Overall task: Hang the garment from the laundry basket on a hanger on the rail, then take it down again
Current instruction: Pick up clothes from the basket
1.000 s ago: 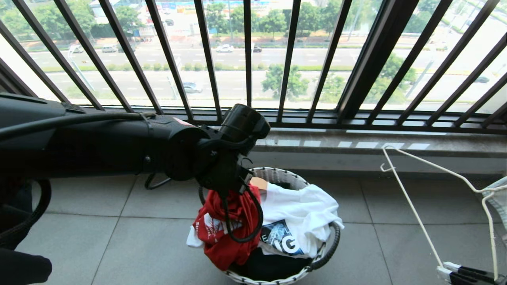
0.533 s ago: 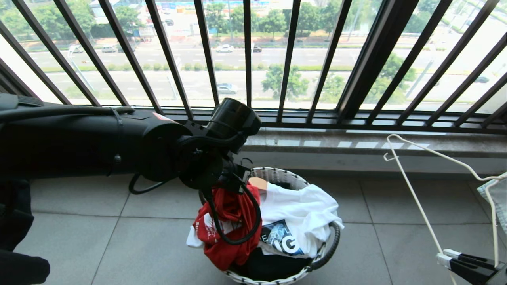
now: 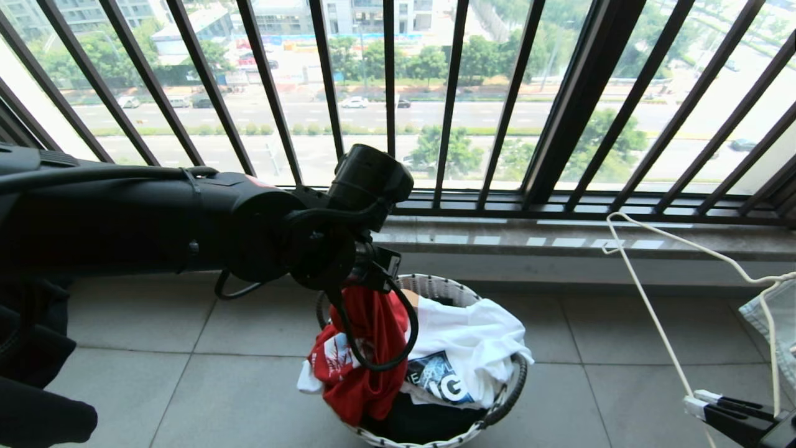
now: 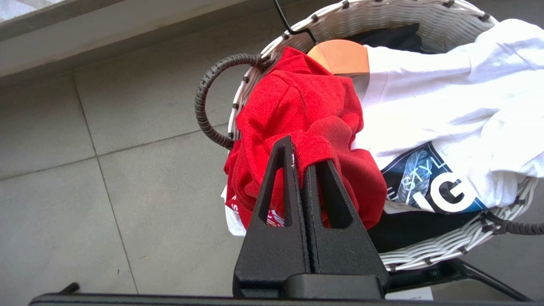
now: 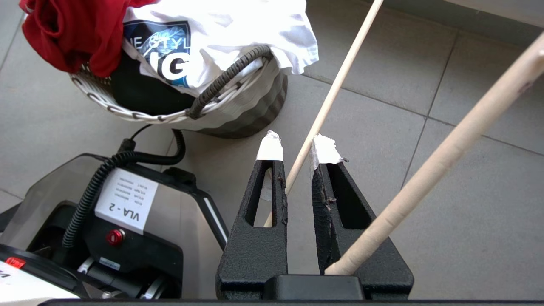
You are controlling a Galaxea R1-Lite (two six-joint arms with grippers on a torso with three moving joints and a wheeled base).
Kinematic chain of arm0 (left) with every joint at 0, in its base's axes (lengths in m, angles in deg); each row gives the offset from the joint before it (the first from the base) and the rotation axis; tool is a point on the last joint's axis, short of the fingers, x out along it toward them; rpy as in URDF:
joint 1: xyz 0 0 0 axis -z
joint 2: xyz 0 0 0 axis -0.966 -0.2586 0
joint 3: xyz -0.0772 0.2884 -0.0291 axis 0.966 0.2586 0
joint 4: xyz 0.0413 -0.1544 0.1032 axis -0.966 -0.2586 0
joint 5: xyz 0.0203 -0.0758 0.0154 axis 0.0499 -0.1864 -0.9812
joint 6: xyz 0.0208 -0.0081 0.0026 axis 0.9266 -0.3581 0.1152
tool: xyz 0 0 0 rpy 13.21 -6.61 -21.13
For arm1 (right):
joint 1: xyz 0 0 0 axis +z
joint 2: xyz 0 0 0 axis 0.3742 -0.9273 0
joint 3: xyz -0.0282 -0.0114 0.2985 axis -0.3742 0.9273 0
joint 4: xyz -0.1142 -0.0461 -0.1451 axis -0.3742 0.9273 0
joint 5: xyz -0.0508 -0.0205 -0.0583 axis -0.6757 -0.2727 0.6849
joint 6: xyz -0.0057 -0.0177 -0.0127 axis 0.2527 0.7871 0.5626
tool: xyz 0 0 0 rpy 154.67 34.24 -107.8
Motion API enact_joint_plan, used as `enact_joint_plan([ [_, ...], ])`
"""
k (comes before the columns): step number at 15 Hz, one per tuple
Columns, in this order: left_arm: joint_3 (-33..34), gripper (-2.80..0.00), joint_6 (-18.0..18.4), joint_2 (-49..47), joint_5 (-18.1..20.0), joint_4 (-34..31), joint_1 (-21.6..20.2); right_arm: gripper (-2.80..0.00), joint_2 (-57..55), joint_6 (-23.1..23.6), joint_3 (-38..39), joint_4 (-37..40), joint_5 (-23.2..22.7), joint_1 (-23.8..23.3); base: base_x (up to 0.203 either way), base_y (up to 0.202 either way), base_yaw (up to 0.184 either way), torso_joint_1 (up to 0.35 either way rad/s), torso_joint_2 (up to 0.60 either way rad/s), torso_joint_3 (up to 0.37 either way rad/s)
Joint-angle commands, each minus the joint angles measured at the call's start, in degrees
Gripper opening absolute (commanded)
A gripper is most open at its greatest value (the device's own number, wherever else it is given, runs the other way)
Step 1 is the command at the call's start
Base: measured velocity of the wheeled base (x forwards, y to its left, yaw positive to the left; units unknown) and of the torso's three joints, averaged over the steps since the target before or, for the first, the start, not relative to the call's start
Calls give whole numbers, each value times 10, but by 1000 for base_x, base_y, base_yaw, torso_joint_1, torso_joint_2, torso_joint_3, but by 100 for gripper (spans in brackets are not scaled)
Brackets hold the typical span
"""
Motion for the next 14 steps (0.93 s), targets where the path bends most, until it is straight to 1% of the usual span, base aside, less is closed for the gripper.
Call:
enact_joint_plan([
  [1,-2,-280,3,-16,-2,20,-14,-280,1,-5,0,-2,-1,0,0,0,0,6,3,206],
  [6,-6,-280,24,-15,-2,22,-44,-280,7,-12,15,-1,-4,1,0,0,0,1,2,204],
  [8,-10,-280,22,-12,-2,22,-47,-280,4,-30,15,-2,-7,1,0,0,0,2,0,203],
  [11,-9,-280,21,-14,-2,23,-47,-280,-16,-32,15,-10,-12,1,0,0,0,0,3,203],
  [14,-10,-280,22,-21,-2,24,-47,-280,-46,-45,22,-19,-23,1,0,0,0,3,-1,203],
])
